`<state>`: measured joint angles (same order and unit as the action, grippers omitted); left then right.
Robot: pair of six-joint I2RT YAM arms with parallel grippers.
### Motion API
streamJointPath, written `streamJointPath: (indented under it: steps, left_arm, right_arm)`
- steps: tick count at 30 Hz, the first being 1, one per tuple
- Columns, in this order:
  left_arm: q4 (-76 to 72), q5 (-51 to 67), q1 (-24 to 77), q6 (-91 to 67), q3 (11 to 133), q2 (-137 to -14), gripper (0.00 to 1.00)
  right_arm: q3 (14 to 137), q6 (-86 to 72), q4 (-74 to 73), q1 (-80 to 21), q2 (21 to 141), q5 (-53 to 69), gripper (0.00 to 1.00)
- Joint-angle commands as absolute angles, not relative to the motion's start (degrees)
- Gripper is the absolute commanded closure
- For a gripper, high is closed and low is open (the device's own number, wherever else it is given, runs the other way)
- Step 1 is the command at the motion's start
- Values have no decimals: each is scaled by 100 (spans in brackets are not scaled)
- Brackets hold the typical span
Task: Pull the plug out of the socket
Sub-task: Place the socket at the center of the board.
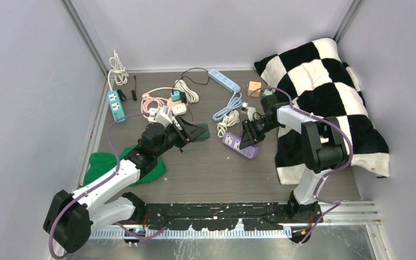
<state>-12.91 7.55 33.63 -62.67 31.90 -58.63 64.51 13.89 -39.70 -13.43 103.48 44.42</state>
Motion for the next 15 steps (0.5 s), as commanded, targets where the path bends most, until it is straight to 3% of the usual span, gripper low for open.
streamJointPath:
  steps: [1, 9, 15]
  left_arm:
    - [-1089, 723, 3339, -5843, 3645, -5519, 100]
    - [-142, 474, 3325, -5317, 4185, -5138, 100]
    - [135, 350, 3331, -5177, 4282, -4958, 100]
  right_arm:
    - [6721, 2007, -4379, -897, 9808, 4763, 99]
    - [8112, 3138, -6193, -112, 9504, 6034, 99]
    - [9423, 2576, -5980, -111, 9649, 5940, 99]
